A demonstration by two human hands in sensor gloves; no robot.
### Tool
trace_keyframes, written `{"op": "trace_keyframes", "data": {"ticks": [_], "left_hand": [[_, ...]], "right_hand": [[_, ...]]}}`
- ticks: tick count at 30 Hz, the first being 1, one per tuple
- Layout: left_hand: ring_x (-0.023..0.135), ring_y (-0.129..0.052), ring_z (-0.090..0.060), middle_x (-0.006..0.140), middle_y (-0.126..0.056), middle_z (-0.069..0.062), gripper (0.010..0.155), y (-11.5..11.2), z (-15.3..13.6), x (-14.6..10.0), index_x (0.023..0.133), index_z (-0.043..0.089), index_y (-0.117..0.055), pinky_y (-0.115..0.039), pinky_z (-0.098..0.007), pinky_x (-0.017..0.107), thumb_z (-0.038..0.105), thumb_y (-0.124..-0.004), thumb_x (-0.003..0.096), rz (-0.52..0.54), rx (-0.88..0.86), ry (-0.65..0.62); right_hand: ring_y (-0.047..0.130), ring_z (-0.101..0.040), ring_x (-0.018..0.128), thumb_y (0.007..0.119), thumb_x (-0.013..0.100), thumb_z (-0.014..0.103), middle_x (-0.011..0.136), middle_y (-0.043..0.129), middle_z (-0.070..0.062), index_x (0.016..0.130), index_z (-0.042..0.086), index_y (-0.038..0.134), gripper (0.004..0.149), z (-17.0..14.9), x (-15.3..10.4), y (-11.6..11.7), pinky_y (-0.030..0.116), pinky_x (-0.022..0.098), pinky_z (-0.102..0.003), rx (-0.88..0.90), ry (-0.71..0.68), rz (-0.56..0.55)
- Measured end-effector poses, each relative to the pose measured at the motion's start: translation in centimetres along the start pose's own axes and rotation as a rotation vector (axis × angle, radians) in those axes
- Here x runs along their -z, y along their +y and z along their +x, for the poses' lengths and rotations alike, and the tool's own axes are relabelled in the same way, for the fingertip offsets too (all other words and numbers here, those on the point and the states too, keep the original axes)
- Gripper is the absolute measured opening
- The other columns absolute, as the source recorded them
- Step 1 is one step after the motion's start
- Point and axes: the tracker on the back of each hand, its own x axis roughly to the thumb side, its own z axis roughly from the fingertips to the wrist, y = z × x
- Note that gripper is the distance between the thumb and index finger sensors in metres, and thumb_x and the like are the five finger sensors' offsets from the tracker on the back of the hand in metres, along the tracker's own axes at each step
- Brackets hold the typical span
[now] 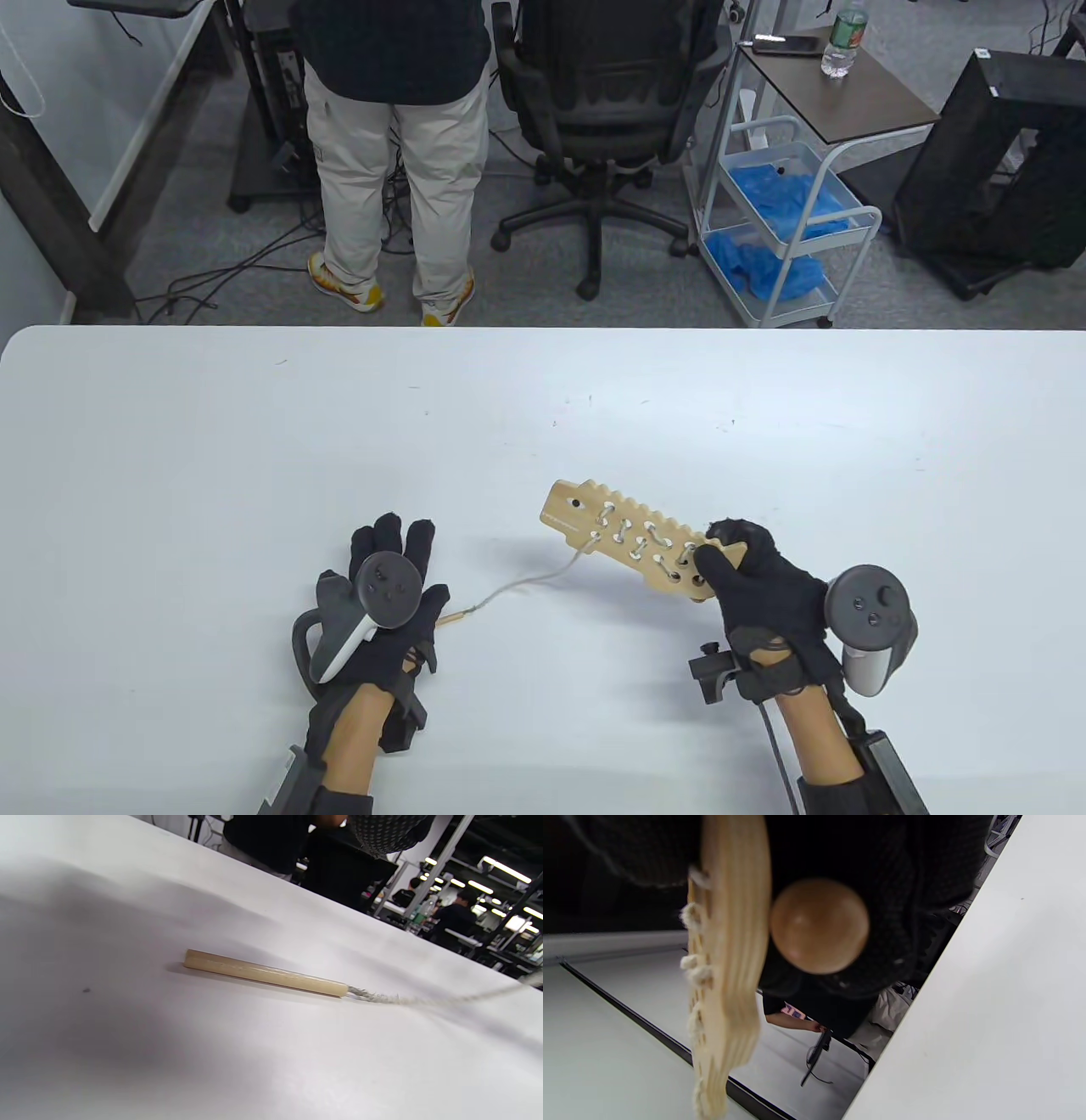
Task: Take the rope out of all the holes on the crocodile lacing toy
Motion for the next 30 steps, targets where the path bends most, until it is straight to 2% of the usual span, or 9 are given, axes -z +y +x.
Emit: {"op": "trace_keyframes", "data": {"ticks": [3, 5, 6, 12, 18, 20, 23, 25, 30], "left_hand": [[0.116, -0.036, -0.036, 0.125, -0.044, -0.006, 0.070, -0.7, 0.5, 0.1, 0.116, 0.035, -0.042, -0.029, -0.079, 0.073, 0.046, -0.066, 0.0509, -0.065, -0.085, -0.094], [0.115, -0.048, -0.034, 0.121, -0.063, -0.004, 0.063, -1.2, 1.3, 0.2, 0.113, 0.034, -0.057, -0.030, -0.080, 0.072, 0.044, -0.067, 0.0507, -0.133, -0.089, -0.189], [0.115, -0.049, -0.034, 0.121, -0.064, -0.004, 0.062, -1.4, 1.8, 0.2, 0.111, 0.034, -0.060, -0.030, -0.080, 0.072, 0.044, -0.068, 0.0508, -0.161, -0.076, -0.218], [0.113, -0.057, -0.032, 0.117, -0.070, -0.002, 0.058, -1.9, 3.8, -0.5, 0.108, 0.035, -0.066, -0.034, -0.078, 0.074, 0.042, -0.068, 0.0507, -0.173, 0.035, -0.291], [0.112, -0.057, -0.033, 0.118, -0.068, -0.004, 0.059, -3.8, 4.8, -0.3, 0.109, 0.034, -0.063, -0.034, -0.079, 0.073, 0.043, -0.067, 0.0509, -0.304, 0.019, -0.358], [0.113, -0.055, -0.033, 0.119, -0.064, -0.004, 0.066, -4.5, 5.4, -0.3, 0.112, 0.035, -0.056, -0.034, -0.079, 0.074, 0.049, -0.069, 0.0497, -0.306, 0.048, -0.359], [0.112, -0.057, -0.032, 0.120, -0.064, -0.002, 0.072, -5.3, 6.6, -0.4, 0.113, 0.036, -0.054, -0.036, -0.078, 0.074, 0.053, -0.076, 0.0458, -0.259, 0.167, -0.375], [0.111, -0.058, -0.031, 0.120, -0.063, -0.002, 0.074, -5.8, 7.6, -0.7, 0.112, 0.038, -0.056, -0.038, -0.077, 0.075, 0.054, -0.079, 0.0436, -0.213, 0.277, -0.401], [0.109, -0.061, -0.028, 0.118, -0.065, 0.000, 0.072, -6.4, 9.0, -1.2, 0.110, 0.042, -0.060, -0.038, -0.077, 0.076, 0.052, -0.083, 0.0418, -0.152, 0.345, -0.438]], "right_hand": [[0.107, -0.024, 0.026, 0.082, 0.038, 0.042, 0.051, 0.102, -0.012, 0.078, 0.011, 0.073, 0.051, 0.7, -0.4, -0.9, 0.086, 0.041, -0.052, 0.030, -0.051, -0.025], [0.107, -0.024, 0.026, 0.081, 0.038, 0.042, 0.052, 0.101, -0.011, 0.078, 0.011, 0.073, 0.051, 1.1, -0.6, -1.2, 0.085, 0.041, -0.052, 0.040, -0.080, -0.038], [0.107, -0.024, 0.027, 0.080, 0.038, 0.042, 0.052, 0.101, -0.011, 0.078, 0.011, 0.072, 0.051, 1.3, -0.7, -1.3, 0.085, 0.042, -0.052, 0.044, -0.089, -0.045], [0.106, -0.023, 0.027, 0.080, 0.038, 0.043, 0.052, 0.101, -0.010, 0.078, 0.012, 0.073, 0.051, 2.1, -1.4, -1.7, 0.085, 0.042, -0.052, 0.124, -0.125, -0.114], [0.106, -0.022, 0.026, 0.080, 0.038, 0.043, 0.052, 0.101, -0.009, 0.078, 0.013, 0.073, 0.051, 2.2, -2.0, -1.5, 0.086, 0.042, -0.051, 0.196, -0.140, -0.139], [0.106, -0.022, 0.026, 0.080, 0.038, 0.043, 0.052, 0.101, -0.009, 0.078, 0.013, 0.073, 0.051, 2.3, -2.1, -1.3, 0.085, 0.042, -0.051, 0.220, -0.145, -0.131], [0.106, -0.022, 0.026, 0.080, 0.038, 0.043, 0.052, 0.101, -0.009, 0.078, 0.013, 0.073, 0.051, 2.6, -2.2, -1.1, 0.086, 0.042, -0.051, 0.223, -0.163, -0.130], [0.107, -0.022, 0.026, 0.080, 0.038, 0.044, 0.052, 0.101, -0.009, 0.078, 0.013, 0.073, 0.051, 2.9, -2.4, -1.2, 0.086, 0.042, -0.051, 0.229, -0.179, -0.137], [0.107, -0.021, 0.027, 0.079, 0.038, 0.044, 0.052, 0.101, -0.008, 0.078, 0.014, 0.072, 0.051, 3.2, -2.6, -1.3, 0.086, 0.042, -0.050, 0.282, -0.191, -0.153]]}}
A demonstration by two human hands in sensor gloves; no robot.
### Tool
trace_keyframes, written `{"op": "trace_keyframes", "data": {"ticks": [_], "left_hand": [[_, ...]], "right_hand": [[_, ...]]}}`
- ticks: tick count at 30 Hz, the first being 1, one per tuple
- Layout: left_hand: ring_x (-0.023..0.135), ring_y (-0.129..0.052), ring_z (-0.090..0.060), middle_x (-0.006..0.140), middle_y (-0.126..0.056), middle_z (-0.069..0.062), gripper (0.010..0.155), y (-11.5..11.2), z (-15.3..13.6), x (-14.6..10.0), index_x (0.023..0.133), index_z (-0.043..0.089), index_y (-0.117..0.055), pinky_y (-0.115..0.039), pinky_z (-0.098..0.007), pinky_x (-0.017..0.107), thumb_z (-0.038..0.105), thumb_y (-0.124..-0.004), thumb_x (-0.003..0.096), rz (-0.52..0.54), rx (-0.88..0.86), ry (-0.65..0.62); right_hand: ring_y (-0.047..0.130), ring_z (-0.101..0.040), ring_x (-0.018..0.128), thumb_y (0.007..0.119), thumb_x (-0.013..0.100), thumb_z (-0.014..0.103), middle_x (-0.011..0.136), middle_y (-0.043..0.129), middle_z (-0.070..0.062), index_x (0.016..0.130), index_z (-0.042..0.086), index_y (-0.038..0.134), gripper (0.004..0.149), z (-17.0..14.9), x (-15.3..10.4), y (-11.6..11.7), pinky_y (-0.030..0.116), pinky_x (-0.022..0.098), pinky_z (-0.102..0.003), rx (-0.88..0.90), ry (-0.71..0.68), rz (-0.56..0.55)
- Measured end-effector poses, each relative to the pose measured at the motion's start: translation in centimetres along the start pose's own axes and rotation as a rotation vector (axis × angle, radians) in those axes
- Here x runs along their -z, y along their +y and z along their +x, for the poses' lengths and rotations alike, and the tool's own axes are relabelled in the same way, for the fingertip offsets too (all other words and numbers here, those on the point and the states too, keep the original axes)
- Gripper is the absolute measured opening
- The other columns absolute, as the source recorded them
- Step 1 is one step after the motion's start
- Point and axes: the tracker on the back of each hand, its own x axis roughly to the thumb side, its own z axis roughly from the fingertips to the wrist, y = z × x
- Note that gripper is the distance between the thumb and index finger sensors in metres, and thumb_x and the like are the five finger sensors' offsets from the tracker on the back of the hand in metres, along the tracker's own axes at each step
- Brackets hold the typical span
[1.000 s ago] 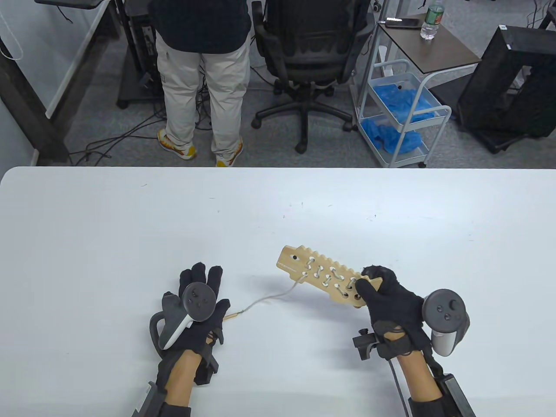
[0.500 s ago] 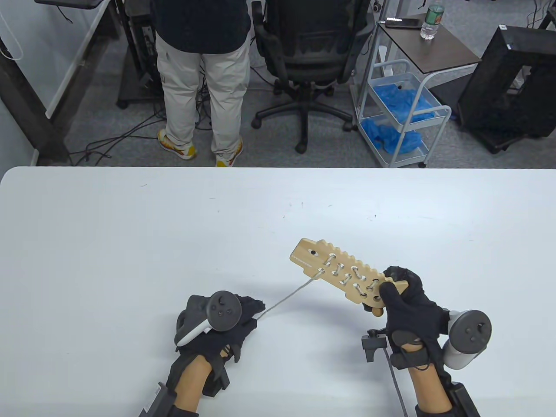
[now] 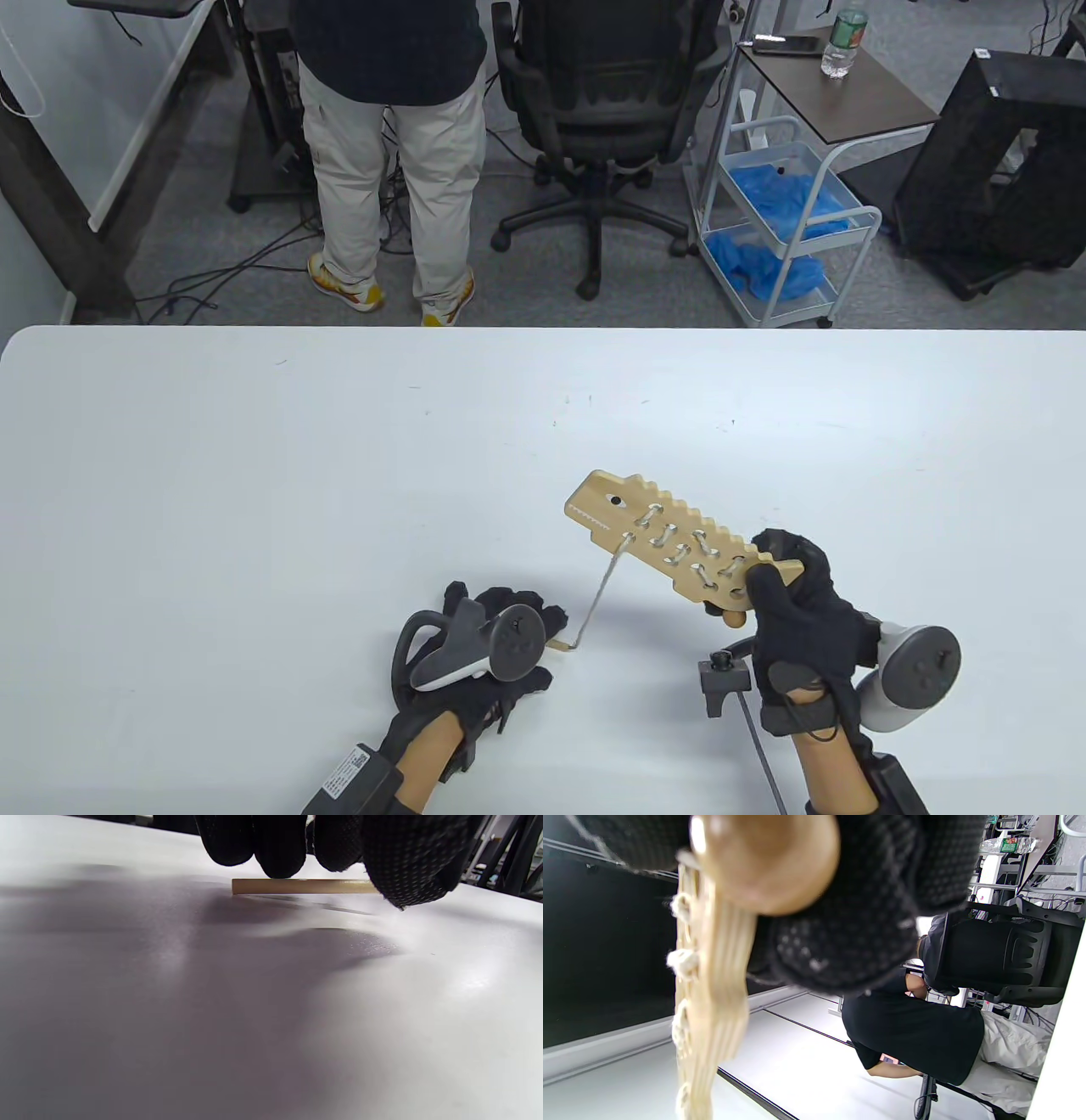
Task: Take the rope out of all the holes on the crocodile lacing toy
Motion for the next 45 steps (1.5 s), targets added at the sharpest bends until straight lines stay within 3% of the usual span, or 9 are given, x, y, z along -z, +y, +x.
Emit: {"op": "trace_keyframes", "data": {"ticks": [5, 8, 10, 13, 17, 22, 29, 33, 45], "left_hand": [[0.097, -0.074, -0.022, 0.104, -0.080, 0.005, 0.058, -0.5, 0.7, 0.1, 0.101, 0.044, -0.074, -0.038, -0.077, 0.076, 0.048, -0.082, 0.0429, 0.067, 0.097, 0.014], [0.083, -0.087, -0.018, 0.087, -0.092, 0.008, 0.048, -0.1, 1.0, 0.0, 0.091, 0.044, -0.085, -0.047, -0.074, 0.076, 0.044, -0.082, 0.0430, 0.128, 0.125, 0.007], [0.079, -0.089, -0.017, 0.084, -0.094, 0.009, 0.047, 0.1, 1.1, -0.2, 0.089, 0.043, -0.086, -0.050, -0.073, 0.076, 0.044, -0.083, 0.0423, 0.123, 0.127, -0.002], [0.077, -0.090, -0.016, 0.084, -0.094, 0.009, 0.051, 0.8, 0.9, -0.6, 0.095, 0.045, -0.076, -0.052, -0.071, 0.076, 0.042, -0.083, 0.0436, 0.161, 0.096, 0.003], [0.077, -0.088, -0.016, 0.087, -0.090, 0.012, 0.067, 1.7, 0.4, -1.3, 0.106, 0.050, -0.048, -0.054, -0.068, 0.076, 0.040, -0.078, 0.0472, 0.247, 0.041, 0.027], [0.075, -0.092, -0.015, 0.087, -0.094, 0.013, 0.059, 3.5, 0.0, -3.0, 0.101, 0.055, -0.061, -0.058, -0.067, 0.075, 0.038, -0.080, 0.0471, 0.392, 0.017, 0.040], [0.069, -0.099, -0.009, 0.078, -0.105, 0.016, 0.047, 7.1, -0.8, -6.9, 0.089, 0.048, -0.080, -0.066, -0.061, 0.073, 0.040, -0.086, 0.0430, 0.733, -0.081, 0.072], [0.066, -0.100, -0.008, 0.072, -0.106, 0.015, 0.041, 8.1, -0.5, -8.4, 0.085, 0.046, -0.083, -0.067, -0.060, 0.073, 0.046, -0.083, 0.0443, 0.821, -0.107, 0.070], [0.066, -0.096, -0.009, 0.071, -0.103, 0.014, 0.040, 8.2, 0.2, -8.6, 0.085, 0.043, -0.082, -0.066, -0.060, 0.073, 0.049, -0.082, 0.0453, 0.841, -0.056, 0.084]], "right_hand": [[0.107, -0.021, 0.027, 0.079, 0.038, 0.044, 0.053, 0.101, -0.008, 0.078, 0.014, 0.072, 0.050, 0.0, -0.1, 0.0, 0.086, 0.042, -0.050, 0.054, 0.011, 0.001], [0.107, -0.021, 0.027, 0.079, 0.038, 0.044, 0.053, 0.101, -0.008, 0.078, 0.014, 0.072, 0.050, -0.1, -0.1, -0.1, 0.086, 0.042, -0.050, 0.055, 0.017, -0.004], [0.107, -0.021, 0.028, 0.079, 0.039, 0.044, 0.053, 0.101, -0.008, 0.079, 0.014, 0.072, 0.050, -0.4, 0.0, -0.3, 0.085, 0.042, -0.051, 0.041, 0.027, -0.010], [0.106, -0.021, 0.028, 0.079, 0.039, 0.044, 0.053, 0.100, -0.008, 0.079, 0.014, 0.072, 0.050, -1.1, 0.0, -0.6, 0.085, 0.043, -0.050, 0.011, 0.054, -0.027], [0.106, -0.021, 0.027, 0.078, 0.040, 0.044, 0.053, 0.100, -0.009, 0.079, 0.013, 0.071, 0.050, -2.9, -0.5, -0.4, 0.085, 0.041, -0.051, -0.046, 0.145, -0.041], [0.106, -0.022, 0.026, 0.078, 0.040, 0.043, 0.052, 0.100, -0.010, 0.078, 0.012, 0.071, 0.050, -4.7, -1.2, 0.3, 0.085, 0.040, -0.051, -0.143, 0.240, -0.033], [0.106, -0.023, 0.026, 0.078, 0.040, 0.043, 0.051, 0.100, -0.011, 0.078, 0.011, 0.072, 0.050, -6.1, -1.8, 1.3, 0.085, 0.039, -0.052, -0.234, 0.319, 0.018], [0.106, -0.023, 0.025, 0.079, 0.040, 0.043, 0.051, 0.100, -0.012, 0.078, 0.011, 0.073, 0.050, -6.8, -2.1, 1.9, 0.085, 0.038, -0.052, -0.247, 0.353, 0.051], [0.106, -0.024, 0.024, 0.080, 0.040, 0.042, 0.050, 0.101, -0.012, 0.077, 0.011, 0.075, 0.049, -6.8, -2.3, 3.2, 0.085, 0.038, -0.053, -0.341, 0.307, 0.167]]}}
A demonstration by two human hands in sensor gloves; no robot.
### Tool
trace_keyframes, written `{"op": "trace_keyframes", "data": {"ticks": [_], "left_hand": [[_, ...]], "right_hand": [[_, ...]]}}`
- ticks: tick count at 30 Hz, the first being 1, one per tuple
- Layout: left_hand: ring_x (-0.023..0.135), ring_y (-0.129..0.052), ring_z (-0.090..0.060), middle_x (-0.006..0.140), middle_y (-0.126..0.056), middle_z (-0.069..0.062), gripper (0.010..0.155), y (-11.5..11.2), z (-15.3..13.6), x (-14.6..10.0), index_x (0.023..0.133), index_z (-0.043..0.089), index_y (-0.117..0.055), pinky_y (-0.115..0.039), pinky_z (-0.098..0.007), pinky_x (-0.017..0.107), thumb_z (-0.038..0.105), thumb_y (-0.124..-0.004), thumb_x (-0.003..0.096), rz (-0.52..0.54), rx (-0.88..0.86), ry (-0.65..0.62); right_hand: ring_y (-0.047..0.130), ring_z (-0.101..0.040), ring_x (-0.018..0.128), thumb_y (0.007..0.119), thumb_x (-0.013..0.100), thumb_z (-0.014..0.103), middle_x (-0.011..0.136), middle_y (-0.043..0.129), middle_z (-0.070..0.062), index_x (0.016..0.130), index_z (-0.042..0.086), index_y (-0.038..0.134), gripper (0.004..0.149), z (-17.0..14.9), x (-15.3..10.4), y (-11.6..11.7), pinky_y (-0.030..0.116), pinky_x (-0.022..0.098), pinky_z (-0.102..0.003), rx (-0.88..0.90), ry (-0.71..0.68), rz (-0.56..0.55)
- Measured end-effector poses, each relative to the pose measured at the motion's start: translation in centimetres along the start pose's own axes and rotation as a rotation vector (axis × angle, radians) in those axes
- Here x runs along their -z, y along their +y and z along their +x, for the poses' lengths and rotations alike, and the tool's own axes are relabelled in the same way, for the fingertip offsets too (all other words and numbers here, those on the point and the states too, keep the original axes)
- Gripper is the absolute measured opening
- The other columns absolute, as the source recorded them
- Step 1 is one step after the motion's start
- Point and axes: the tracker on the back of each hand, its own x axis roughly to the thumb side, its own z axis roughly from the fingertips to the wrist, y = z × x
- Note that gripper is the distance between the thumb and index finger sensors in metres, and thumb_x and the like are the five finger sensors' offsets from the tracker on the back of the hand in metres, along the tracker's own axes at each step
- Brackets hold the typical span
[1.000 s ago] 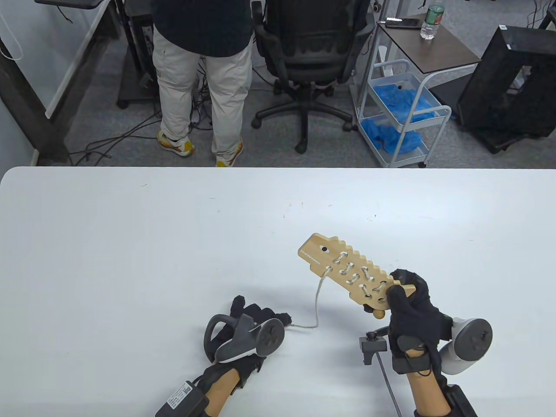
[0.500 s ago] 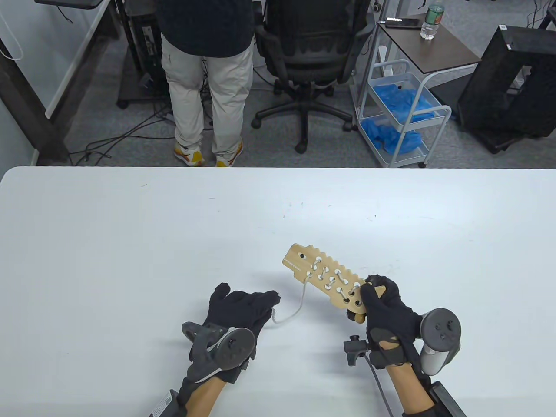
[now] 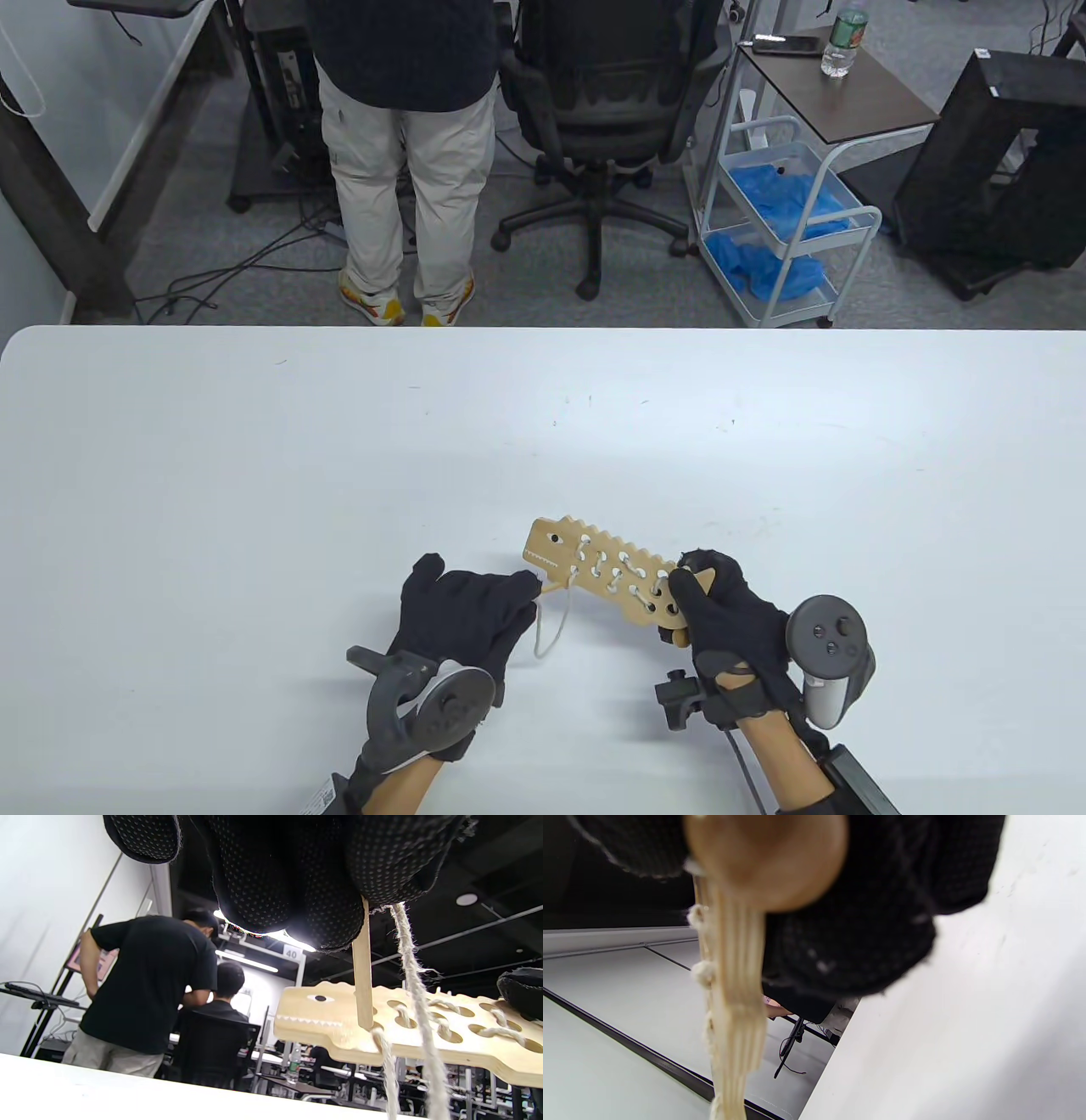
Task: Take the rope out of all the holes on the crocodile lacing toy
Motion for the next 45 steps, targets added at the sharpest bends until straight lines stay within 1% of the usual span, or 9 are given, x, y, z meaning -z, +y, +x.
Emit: {"op": "trace_keyframes", "data": {"ticks": [4, 9, 15, 16, 18, 35, 38, 41, 45], "left_hand": [[0.066, -0.097, -0.009, 0.071, -0.103, 0.014, 0.042, -0.1, 0.0, 0.0, 0.085, 0.044, -0.082, -0.066, -0.060, 0.073, 0.044, -0.086, 0.0434, -0.007, -0.005, -0.001], [0.066, -0.097, -0.009, 0.072, -0.103, 0.013, 0.040, -0.3, 0.1, 0.1, 0.085, 0.043, -0.083, -0.066, -0.061, 0.072, 0.048, -0.083, 0.0449, -0.027, -0.018, -0.020], [0.066, -0.097, -0.009, 0.071, -0.103, 0.014, 0.040, -0.3, 0.4, 0.0, 0.085, 0.043, -0.083, -0.066, -0.061, 0.073, 0.048, -0.083, 0.0448, -0.017, 0.053, -0.024], [0.066, -0.097, -0.009, 0.071, -0.103, 0.014, 0.042, -0.3, 0.5, -0.1, 0.085, 0.044, -0.083, -0.066, -0.061, 0.073, 0.044, -0.086, 0.0430, -0.017, 0.063, -0.029], [0.066, -0.097, -0.009, 0.071, -0.103, 0.014, 0.040, -0.3, 0.7, -0.1, 0.084, 0.044, -0.084, -0.066, -0.061, 0.073, 0.048, -0.083, 0.0445, -0.024, 0.080, -0.040], [0.078, -0.087, -0.013, 0.084, -0.092, 0.011, 0.041, -0.9, 1.3, -0.1, 0.083, 0.049, -0.088, -0.058, -0.066, 0.075, 0.047, -0.087, 0.0413, -0.063, 0.122, -0.100], [0.080, -0.086, -0.013, 0.087, -0.091, 0.010, 0.042, -0.9, 1.4, -0.1, 0.086, 0.049, -0.086, -0.057, -0.066, 0.076, 0.050, -0.083, 0.0437, -0.063, 0.119, -0.101], [0.082, -0.084, -0.014, 0.091, -0.089, 0.009, 0.052, -0.7, 0.9, 0.0, 0.096, 0.046, -0.077, -0.057, -0.066, 0.075, 0.051, -0.081, 0.0445, -0.046, 0.091, -0.066], [0.083, -0.083, -0.015, 0.094, -0.086, 0.008, 0.060, -0.5, -0.7, 0.1, 0.105, 0.040, -0.065, -0.059, -0.064, 0.074, 0.051, -0.077, 0.0469, -0.015, -0.016, 0.082]], "right_hand": [[0.106, -0.024, 0.024, 0.080, 0.040, 0.042, 0.050, 0.101, -0.012, 0.077, 0.011, 0.075, 0.049, 0.1, -0.1, 0.3, 0.085, 0.038, -0.053, -0.004, -0.004, 0.021], [0.106, -0.024, 0.024, 0.081, 0.039, 0.042, 0.050, 0.101, -0.012, 0.077, 0.011, 0.075, 0.050, 0.2, -0.1, 0.5, 0.085, 0.038, -0.053, -0.010, -0.015, 0.040], [0.106, -0.024, 0.024, 0.081, 0.039, 0.042, 0.050, 0.102, -0.012, 0.077, 0.011, 0.076, 0.050, 0.2, 0.0, 0.8, 0.085, 0.038, -0.053, -0.006, -0.020, 0.067], [0.106, -0.024, 0.024, 0.081, 0.039, 0.042, 0.050, 0.102, -0.012, 0.077, 0.011, 0.076, 0.050, 0.3, -0.1, 0.8, 0.085, 0.038, -0.052, -0.004, -0.022, 0.070], [0.106, -0.024, 0.024, 0.081, 0.039, 0.042, 0.050, 0.102, -0.012, 0.077, 0.011, 0.076, 0.050, 0.4, -0.1, 0.9, 0.085, 0.038, -0.052, 0.002, -0.029, 0.081], [0.106, -0.024, 0.024, 0.082, 0.039, 0.043, 0.049, 0.102, -0.013, 0.077, 0.010, 0.077, 0.050, -0.5, -0.3, 2.1, 0.085, 0.038, -0.052, 0.224, 0.085, 0.190], [0.106, -0.024, 0.024, 0.082, 0.039, 0.043, 0.049, 0.102, -0.013, 0.077, 0.010, 0.077, 0.050, -0.7, -0.3, 2.1, 0.085, 0.037, -0.052, 0.252, 0.112, 0.183], [0.106, -0.024, 0.024, 0.082, 0.039, 0.043, 0.050, 0.102, -0.013, 0.077, 0.010, 0.077, 0.050, -0.8, -0.2, 1.8, 0.085, 0.037, -0.052, 0.278, 0.127, 0.161], [0.106, -0.024, 0.024, 0.082, 0.039, 0.043, 0.050, 0.102, -0.013, 0.077, 0.010, 0.077, 0.050, -0.8, -0.1, 1.0, 0.085, 0.038, -0.052, 0.334, 0.153, 0.110]]}}
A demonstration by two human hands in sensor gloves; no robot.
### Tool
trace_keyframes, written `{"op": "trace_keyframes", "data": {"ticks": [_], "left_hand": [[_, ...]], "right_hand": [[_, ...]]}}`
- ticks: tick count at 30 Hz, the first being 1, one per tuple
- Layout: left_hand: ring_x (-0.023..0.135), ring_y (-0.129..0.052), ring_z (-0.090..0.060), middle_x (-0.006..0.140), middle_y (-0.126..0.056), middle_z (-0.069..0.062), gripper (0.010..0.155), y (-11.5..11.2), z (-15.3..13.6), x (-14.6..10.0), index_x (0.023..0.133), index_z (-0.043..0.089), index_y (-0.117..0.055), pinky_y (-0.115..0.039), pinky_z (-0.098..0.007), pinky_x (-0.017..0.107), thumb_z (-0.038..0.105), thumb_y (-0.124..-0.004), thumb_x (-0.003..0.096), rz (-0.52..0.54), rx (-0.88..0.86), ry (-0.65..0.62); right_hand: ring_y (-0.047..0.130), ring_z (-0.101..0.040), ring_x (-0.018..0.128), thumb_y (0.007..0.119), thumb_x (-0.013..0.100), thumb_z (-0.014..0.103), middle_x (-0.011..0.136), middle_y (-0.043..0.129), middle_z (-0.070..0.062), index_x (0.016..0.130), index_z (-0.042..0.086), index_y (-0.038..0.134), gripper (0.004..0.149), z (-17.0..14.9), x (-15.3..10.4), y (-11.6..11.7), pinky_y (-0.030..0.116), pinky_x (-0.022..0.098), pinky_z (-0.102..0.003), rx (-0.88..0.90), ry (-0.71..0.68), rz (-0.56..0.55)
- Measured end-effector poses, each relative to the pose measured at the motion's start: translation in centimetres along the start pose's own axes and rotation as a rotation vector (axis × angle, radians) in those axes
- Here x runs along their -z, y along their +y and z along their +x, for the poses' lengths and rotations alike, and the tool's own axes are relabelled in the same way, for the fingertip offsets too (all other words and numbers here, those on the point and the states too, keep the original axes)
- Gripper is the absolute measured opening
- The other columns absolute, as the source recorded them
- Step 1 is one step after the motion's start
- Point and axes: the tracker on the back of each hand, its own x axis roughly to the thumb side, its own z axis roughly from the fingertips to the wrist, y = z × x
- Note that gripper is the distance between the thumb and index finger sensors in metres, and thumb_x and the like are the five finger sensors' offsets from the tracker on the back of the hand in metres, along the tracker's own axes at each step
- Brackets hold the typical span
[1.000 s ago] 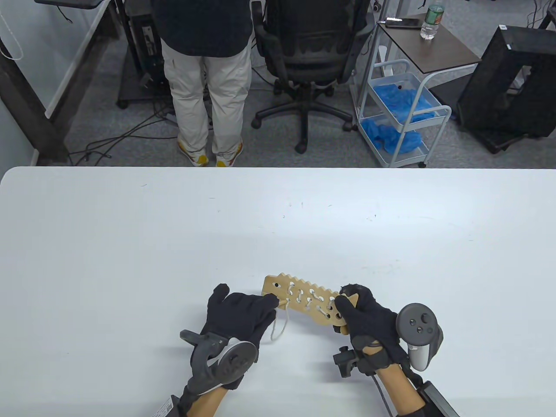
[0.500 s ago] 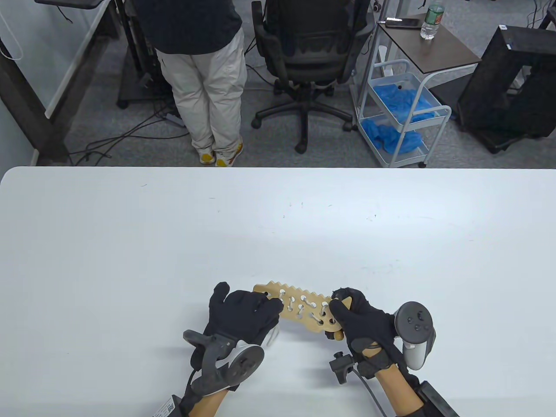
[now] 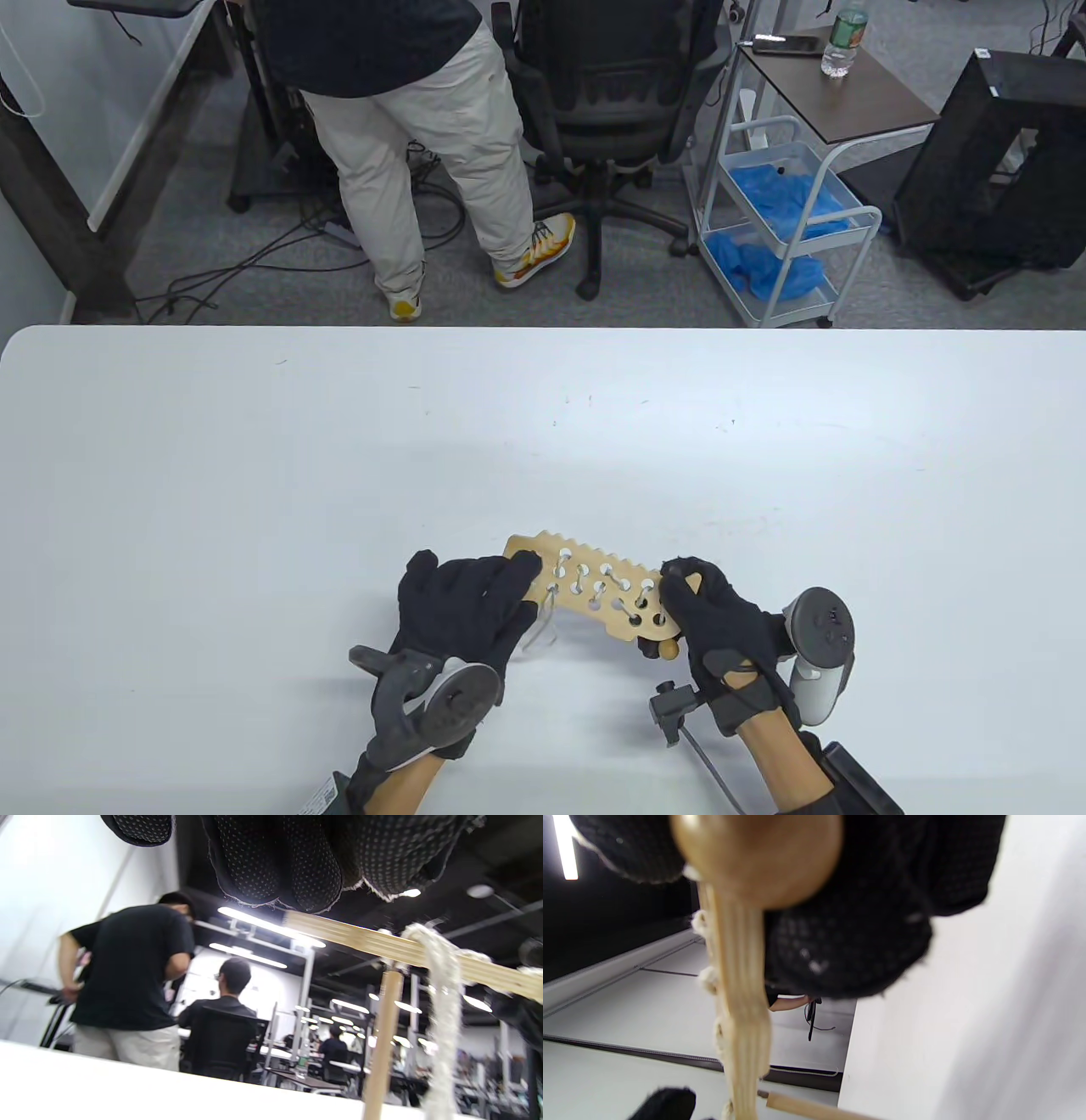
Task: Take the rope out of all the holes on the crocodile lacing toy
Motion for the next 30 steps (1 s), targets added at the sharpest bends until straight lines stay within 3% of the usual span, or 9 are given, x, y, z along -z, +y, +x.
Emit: {"op": "trace_keyframes", "data": {"ticks": [3, 6, 13, 18, 26, 30], "left_hand": [[0.085, -0.082, -0.016, 0.098, -0.082, 0.006, 0.065, -0.5, -1.4, 0.1, 0.109, 0.034, -0.057, -0.060, -0.063, 0.074, 0.050, -0.073, 0.0484, -0.044, -0.111, 0.155], [0.085, -0.083, -0.017, 0.097, -0.084, 0.006, 0.062, -1.6, -2.6, 0.2, 0.108, 0.035, -0.061, -0.061, -0.063, 0.073, 0.049, -0.073, 0.0486, -0.144, -0.278, 0.236], [0.096, -0.073, -0.025, 0.108, -0.075, -0.001, 0.062, -4.1, -3.3, 0.5, 0.106, 0.038, -0.067, -0.056, -0.068, 0.073, 0.052, -0.076, 0.0464, -0.313, -0.603, 0.152], [0.099, -0.070, -0.027, 0.111, -0.072, -0.003, 0.063, -4.9, -2.9, 0.5, 0.106, 0.040, -0.067, -0.053, -0.070, 0.073, 0.051, -0.078, 0.0452, -0.398, -0.700, 0.064], [0.098, -0.073, -0.026, 0.109, -0.076, -0.001, 0.056, -5.2, -3.0, 0.5, 0.101, 0.045, -0.073, -0.052, -0.071, 0.074, 0.049, -0.081, 0.0457, -0.432, -0.851, 0.072], [0.090, -0.081, -0.023, 0.100, -0.086, 0.001, 0.049, -5.3, -3.4, 0.5, 0.093, 0.044, -0.084, -0.054, -0.071, 0.073, 0.043, -0.085, 0.0441, -0.440, -0.908, 0.098]], "right_hand": [[0.106, -0.023, 0.024, 0.081, 0.040, 0.043, 0.050, 0.102, -0.012, 0.077, 0.011, 0.076, 0.050, 0.0, 0.0, -0.3, 0.085, 0.038, -0.052, 0.057, 0.013, -0.019], [0.106, -0.023, 0.024, 0.081, 0.040, 0.043, 0.050, 0.102, -0.012, 0.077, 0.011, 0.076, 0.050, -0.1, 0.0, -0.2, 0.085, 0.038, -0.052, 0.116, 0.027, -0.001], [0.106, -0.023, 0.025, 0.081, 0.040, 0.043, 0.051, 0.102, -0.012, 0.077, 0.011, 0.076, 0.050, -0.3, 0.1, 0.5, 0.085, 0.039, -0.052, 0.196, 0.030, 0.081], [0.106, -0.023, 0.026, 0.081, 0.040, 0.043, 0.051, 0.102, -0.012, 0.078, 0.011, 0.076, 0.050, -0.3, 0.1, 1.0, 0.085, 0.039, -0.052, 0.221, 0.028, 0.123], [0.106, -0.024, 0.025, 0.081, 0.040, 0.043, 0.051, 0.102, -0.012, 0.077, 0.011, 0.076, 0.049, -0.3, 0.1, 1.3, 0.085, 0.039, -0.052, 0.211, 0.028, 0.146], [0.106, -0.024, 0.025, 0.081, 0.040, 0.043, 0.051, 0.102, -0.012, 0.077, 0.011, 0.076, 0.050, -0.3, 0.1, 1.4, 0.085, 0.038, -0.052, 0.204, 0.027, 0.149]]}}
